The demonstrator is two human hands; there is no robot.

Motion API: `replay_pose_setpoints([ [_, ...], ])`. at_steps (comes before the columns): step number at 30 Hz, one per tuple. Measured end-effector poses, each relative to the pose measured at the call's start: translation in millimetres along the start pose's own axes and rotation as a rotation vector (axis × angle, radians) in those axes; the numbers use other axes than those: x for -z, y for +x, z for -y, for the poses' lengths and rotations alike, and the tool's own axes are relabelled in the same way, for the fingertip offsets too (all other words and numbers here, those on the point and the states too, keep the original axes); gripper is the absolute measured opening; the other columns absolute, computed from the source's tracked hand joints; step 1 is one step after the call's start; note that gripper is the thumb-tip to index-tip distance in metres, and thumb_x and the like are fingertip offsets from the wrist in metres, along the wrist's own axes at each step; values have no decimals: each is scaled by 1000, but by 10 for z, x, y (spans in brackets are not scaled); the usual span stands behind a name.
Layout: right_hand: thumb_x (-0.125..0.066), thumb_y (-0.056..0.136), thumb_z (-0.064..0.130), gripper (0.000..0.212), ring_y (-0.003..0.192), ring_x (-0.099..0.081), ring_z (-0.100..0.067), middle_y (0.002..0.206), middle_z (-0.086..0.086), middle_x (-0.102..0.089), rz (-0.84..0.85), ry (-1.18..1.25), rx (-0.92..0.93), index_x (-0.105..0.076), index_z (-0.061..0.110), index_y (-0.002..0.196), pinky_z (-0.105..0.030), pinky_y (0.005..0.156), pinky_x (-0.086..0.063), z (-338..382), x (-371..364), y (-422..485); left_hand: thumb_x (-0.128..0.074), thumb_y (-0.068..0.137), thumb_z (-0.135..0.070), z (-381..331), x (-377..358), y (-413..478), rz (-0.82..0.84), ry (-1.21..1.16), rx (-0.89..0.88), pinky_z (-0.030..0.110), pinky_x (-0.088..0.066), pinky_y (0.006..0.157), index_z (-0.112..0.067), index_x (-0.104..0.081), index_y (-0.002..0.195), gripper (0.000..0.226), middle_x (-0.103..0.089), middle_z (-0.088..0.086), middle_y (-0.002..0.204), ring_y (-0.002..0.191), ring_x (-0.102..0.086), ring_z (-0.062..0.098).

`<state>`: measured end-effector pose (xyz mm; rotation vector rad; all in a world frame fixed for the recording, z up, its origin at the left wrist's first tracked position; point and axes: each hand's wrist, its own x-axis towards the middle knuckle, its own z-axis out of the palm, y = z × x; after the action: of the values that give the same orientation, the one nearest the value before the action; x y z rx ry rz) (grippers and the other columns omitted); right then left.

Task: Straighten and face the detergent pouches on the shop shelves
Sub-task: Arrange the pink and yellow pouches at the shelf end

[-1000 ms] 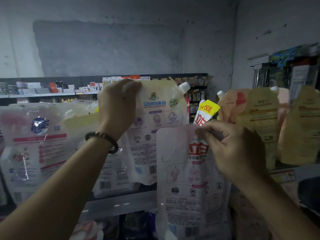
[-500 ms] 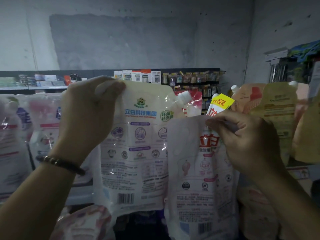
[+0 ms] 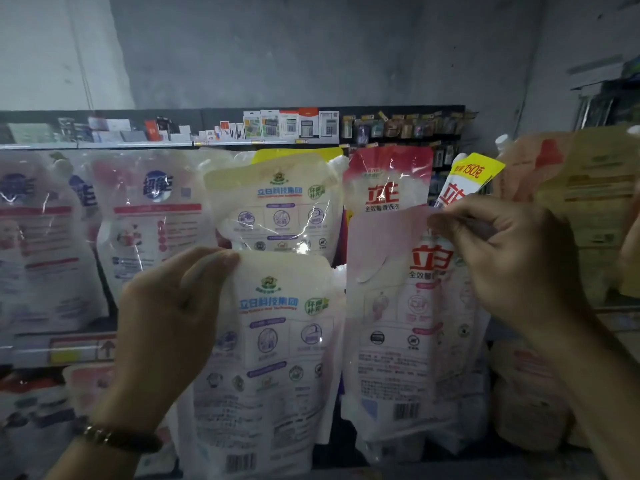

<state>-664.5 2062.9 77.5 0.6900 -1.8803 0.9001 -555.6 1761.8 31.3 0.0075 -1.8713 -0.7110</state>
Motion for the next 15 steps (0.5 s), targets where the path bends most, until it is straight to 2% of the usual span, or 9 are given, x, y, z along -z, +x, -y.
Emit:
replay_pose_setpoints([
  [2,-68,97,44,20,71,-69,0,81,17,-75,27,9,-33,-81,29,98,-24,57,-53,-1,-30,-13,-64,102,-30,53,-38,-77,54,-18,55,13,-53,60,-29,-78,99,14,-74,-20,86,76,-71,-1],
  [5,-67,96,47,25,70,-70,-5,80,15,-74,42,33,-28,-81,26,96,-30,57,-56,-9,-71,-81,-63,101,-33,168,-142,-235,55,-51,104,15,-54,58,-26,-80,98,18,-74,-19,84,75,-71,-1],
  [7,-65,95,49,29,71,-70,-5,79,16,-73,53,48,-36,-81,25,95,-27,58,-54,-22,-98,-133,-63,101,-34,253,-229,-308,69,-60,112,16,-54,58,-22,-81,98,22,-74,-19,83,75,-71,0],
  [11,-61,94,54,33,71,-70,-1,81,22,-73,87,70,-70,-80,27,94,-31,58,-57,-36,-131,-255,-69,101,-25,369,-406,-481,73,-86,124,22,-54,62,-18,-81,95,15,-75,-14,78,71,-70,4],
  [15,-63,94,55,34,68,-69,-1,79,24,-71,98,38,-88,-80,26,92,-26,57,-54,-71,-171,-399,-67,102,-24,416,-566,-642,98,-124,145,12,-47,58,-20,-79,94,15,-73,-14,75,67,-69,3],
])
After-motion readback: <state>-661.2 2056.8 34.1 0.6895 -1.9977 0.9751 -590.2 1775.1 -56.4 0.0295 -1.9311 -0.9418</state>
